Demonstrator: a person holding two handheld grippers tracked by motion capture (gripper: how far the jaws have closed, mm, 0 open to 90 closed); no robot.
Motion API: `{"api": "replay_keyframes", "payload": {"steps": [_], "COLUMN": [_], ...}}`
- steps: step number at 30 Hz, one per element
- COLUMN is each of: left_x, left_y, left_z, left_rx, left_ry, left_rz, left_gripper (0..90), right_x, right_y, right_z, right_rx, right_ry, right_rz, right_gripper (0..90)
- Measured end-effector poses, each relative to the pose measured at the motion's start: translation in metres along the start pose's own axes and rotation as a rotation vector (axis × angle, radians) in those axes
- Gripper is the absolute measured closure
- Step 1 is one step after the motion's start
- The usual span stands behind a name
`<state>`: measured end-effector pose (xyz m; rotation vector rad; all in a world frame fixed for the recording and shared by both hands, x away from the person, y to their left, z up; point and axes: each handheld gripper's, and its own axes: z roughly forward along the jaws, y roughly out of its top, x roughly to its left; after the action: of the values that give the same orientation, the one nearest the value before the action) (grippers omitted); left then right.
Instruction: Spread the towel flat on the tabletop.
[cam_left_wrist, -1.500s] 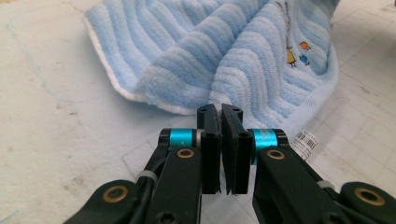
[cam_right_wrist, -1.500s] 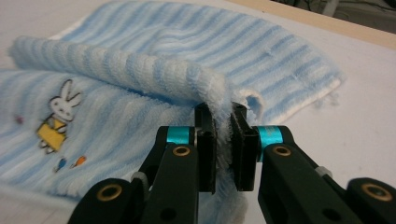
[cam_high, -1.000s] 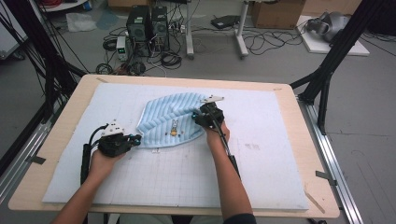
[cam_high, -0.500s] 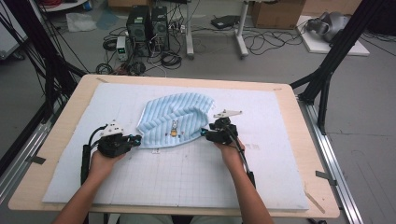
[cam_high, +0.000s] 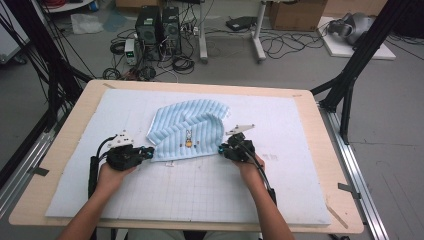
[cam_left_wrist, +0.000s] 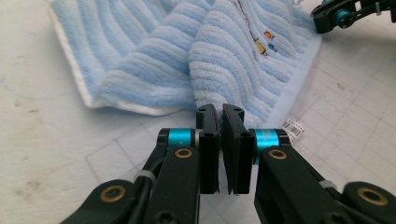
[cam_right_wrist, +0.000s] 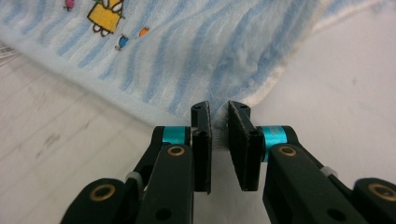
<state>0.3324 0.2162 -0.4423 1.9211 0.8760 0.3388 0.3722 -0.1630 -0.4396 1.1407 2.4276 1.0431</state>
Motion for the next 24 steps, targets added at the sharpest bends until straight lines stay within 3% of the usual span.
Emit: {"api": "replay_keyframes", "payload": {"steps": [9, 13, 19, 21, 24], "left_x": [-0.023, -0.032, -0.044, -0.043, -0.034], "left_y": [0.000, -0.002, -0.011, -0.011, -0.007], "left_z": [0.009, 0.009, 0.003, 0.001, 0.001], "left_rx": [0.005, 0.016, 0.052, 0.036, -0.008], "left_ry": [-0.122, -0.177, -0.229, -0.214, -0.141], "left_rz": [0.031, 0.037, 0.044, 0.036, -0.042], "left_gripper": [82.4, 82.5, 83.5, 81.4, 61.1], "right_x": [-0.003, -0.001, 0.001, 0.002, -0.001], "right_y": [-0.044, -0.058, -0.072, -0.074, -0.070], "right_z": [-0.041, -0.057, -0.073, -0.075, -0.080], "right_rx": [-0.013, 0.006, 0.020, 0.008, -0.057], "right_ry": [0.008, 0.010, 0.057, 0.061, 0.063], "right_rz": [0.016, 0.006, 0.007, -0.007, 0.034], "right_gripper": [79.4, 79.4, 78.4, 72.5, 64.1]}}
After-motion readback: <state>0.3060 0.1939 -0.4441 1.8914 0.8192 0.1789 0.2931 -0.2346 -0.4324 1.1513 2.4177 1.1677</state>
